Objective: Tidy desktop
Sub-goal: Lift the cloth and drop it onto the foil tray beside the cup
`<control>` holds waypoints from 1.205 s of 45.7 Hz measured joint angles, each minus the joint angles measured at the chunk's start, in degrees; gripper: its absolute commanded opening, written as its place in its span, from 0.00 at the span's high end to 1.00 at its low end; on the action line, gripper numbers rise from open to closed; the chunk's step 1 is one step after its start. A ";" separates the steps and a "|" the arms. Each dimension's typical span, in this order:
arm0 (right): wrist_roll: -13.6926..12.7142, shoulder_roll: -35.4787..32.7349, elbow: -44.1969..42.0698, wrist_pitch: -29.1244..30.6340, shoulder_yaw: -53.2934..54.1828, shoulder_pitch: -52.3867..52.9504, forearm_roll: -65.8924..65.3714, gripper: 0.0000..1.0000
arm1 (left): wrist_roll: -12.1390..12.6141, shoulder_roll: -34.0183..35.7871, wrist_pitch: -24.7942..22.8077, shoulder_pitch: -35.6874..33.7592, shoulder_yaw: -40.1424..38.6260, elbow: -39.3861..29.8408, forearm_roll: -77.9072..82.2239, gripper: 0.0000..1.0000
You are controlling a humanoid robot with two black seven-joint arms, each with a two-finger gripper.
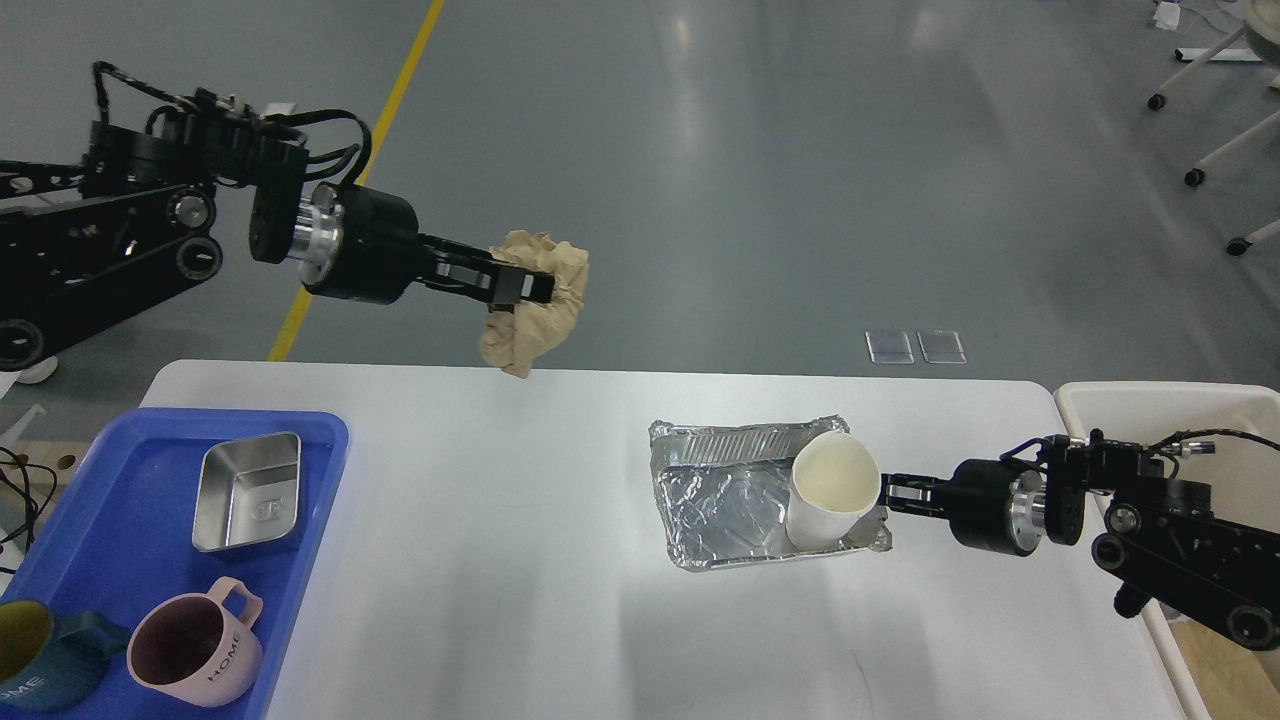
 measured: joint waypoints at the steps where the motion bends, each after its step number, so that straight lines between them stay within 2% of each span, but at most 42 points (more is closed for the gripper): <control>1: 0.00 0.03 0.01 0.00 0.00 0.00 0.00 1.00 | 0.00 -0.90 0.00 0.04 -0.12 0.24 -0.03 0.94; 16: 0.00 0.17 0.01 0.00 0.00 -0.01 0.00 1.00 | -0.01 -14.77 -0.65 2.31 0.25 4.22 -0.07 0.92; 24: 0.00 0.11 0.01 0.00 0.00 0.07 0.08 1.00 | 0.07 -19.91 -0.68 4.86 0.65 7.25 0.15 0.84; 30: 0.00 -0.11 0.01 0.00 0.02 0.08 0.14 1.00 | 0.50 -21.78 -0.52 6.60 0.68 9.05 0.31 0.79; 39: 0.09 -0.18 0.09 0.00 0.41 0.12 1.37 1.00 | 3.81 -22.44 0.10 9.13 0.69 10.70 0.31 0.73; 55: 0.09 -0.32 0.64 0.00 0.50 0.26 1.74 1.00 | 4.05 -25.98 1.45 10.45 -0.07 12.94 0.13 0.72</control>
